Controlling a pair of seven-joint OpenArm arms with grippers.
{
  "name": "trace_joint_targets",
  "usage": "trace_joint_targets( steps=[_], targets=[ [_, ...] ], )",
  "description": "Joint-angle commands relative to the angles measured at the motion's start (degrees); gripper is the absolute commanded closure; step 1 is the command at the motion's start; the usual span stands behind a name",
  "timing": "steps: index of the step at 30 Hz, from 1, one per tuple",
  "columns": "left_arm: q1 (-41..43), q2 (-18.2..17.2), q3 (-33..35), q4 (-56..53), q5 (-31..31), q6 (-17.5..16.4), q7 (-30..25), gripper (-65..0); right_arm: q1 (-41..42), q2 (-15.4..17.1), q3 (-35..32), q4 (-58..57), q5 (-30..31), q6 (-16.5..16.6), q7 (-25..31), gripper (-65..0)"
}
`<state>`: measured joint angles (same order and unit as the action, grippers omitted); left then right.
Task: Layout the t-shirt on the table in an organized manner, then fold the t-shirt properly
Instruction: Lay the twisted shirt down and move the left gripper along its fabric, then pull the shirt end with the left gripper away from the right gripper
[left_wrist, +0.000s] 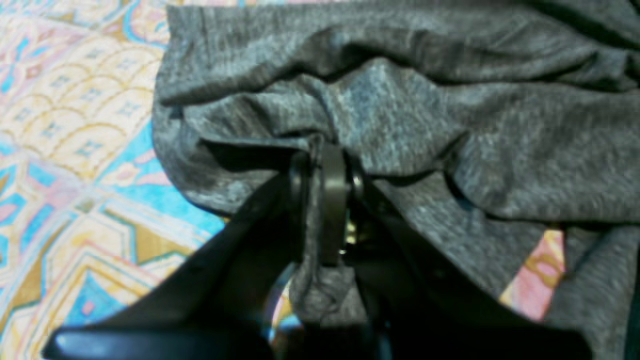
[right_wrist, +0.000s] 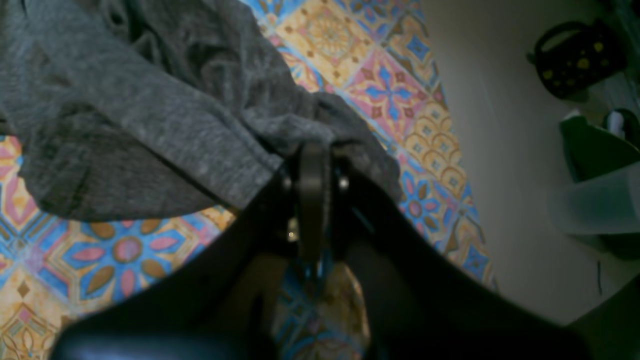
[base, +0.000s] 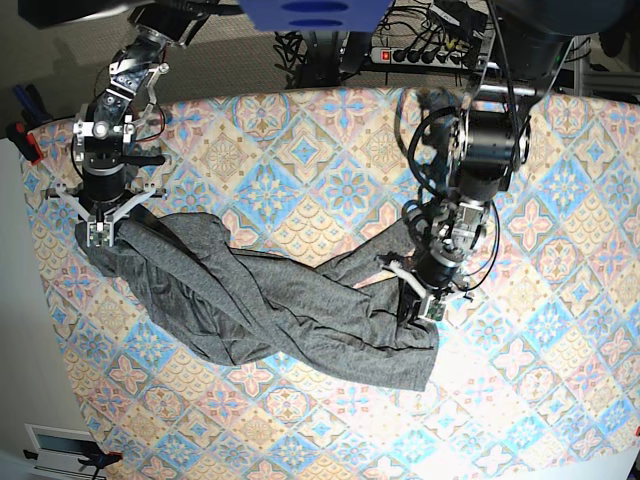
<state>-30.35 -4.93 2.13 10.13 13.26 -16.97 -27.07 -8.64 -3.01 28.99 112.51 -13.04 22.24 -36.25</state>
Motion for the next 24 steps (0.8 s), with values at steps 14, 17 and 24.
trace_joint_targets(
  steps=[14, 17, 24],
  targets=[
    [44.6, -6.7, -15.9, 62.2, -1.1, -14.6, 42.8, -2.4, 1.0, 0.4, -0.6, 1.0, 0.2, -0.4, 1.4, 0.0],
    [48.2, -6.9, -16.5, 71.0, -1.1, -15.9, 49.8, -2.4, 0.9, 0.4, -1.6, 1.0, 0.2, -0.4, 1.4, 0.0],
    [52.4, -6.7, -20.5, 84.9, -1.1, -16.1, 56.6, -2.9, 0.6, 0.4, -2.7, 1.0, 0.2, -0.4, 1.4, 0.0]
  ],
)
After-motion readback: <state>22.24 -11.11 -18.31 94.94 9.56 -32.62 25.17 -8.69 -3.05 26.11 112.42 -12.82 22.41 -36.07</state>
